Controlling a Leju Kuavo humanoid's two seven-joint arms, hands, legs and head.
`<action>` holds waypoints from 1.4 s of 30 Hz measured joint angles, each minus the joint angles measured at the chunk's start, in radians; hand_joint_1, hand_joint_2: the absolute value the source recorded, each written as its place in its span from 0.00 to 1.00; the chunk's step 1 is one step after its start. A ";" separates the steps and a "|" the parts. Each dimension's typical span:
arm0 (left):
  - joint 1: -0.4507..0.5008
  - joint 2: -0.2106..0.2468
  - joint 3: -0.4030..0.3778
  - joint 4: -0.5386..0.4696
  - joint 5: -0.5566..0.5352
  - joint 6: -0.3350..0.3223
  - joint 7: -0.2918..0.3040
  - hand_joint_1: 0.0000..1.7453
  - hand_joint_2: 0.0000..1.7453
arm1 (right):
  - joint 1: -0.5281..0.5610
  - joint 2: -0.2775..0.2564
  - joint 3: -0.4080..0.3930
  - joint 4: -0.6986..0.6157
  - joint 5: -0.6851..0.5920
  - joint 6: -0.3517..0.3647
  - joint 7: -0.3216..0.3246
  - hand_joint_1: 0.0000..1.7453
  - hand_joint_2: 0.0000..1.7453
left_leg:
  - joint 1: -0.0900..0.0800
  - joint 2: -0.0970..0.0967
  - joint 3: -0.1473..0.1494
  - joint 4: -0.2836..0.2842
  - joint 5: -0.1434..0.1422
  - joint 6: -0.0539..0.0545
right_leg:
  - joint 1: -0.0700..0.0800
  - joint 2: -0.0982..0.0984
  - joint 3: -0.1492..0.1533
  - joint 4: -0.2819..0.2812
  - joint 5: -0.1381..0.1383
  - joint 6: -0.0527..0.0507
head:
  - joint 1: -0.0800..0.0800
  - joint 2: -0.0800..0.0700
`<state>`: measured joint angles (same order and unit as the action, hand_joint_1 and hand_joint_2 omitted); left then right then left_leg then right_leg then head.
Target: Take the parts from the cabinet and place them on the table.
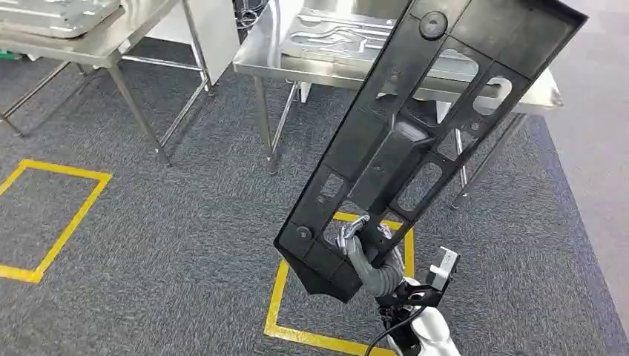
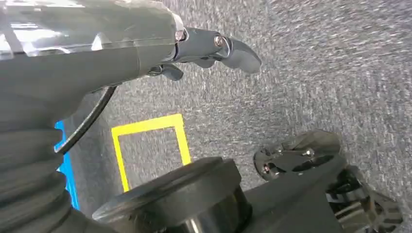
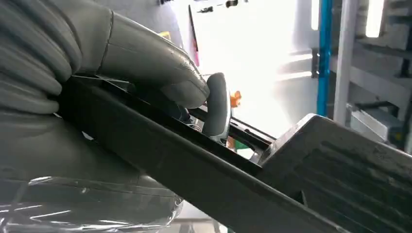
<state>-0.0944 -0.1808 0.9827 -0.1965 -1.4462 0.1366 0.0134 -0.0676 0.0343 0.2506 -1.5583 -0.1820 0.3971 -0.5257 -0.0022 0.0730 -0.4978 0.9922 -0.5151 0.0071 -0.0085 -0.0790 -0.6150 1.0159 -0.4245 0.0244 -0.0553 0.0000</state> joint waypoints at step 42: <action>-0.018 0.002 0.002 0.000 0.008 -0.016 -0.020 0.00 1.00 | 0.018 0.006 -0.002 -0.030 0.019 -0.022 0.000 1.00 1.00 | 0.005 -0.071 -0.169 0.270 -0.038 -0.024 | 0.002 0.084 0.092 -0.014 -0.072 -0.046 | -0.002 0.000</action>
<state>-0.1128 -0.1785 0.9850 -0.1968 -1.4385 0.1202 -0.0069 -0.0495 0.0404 0.2491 -1.5881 -0.1633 0.3754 -0.5257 0.0031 0.0019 -0.6666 1.2625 -0.5526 -0.0170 -0.0066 0.0052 -0.5230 1.0019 -0.4967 -0.0212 -0.0568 0.0000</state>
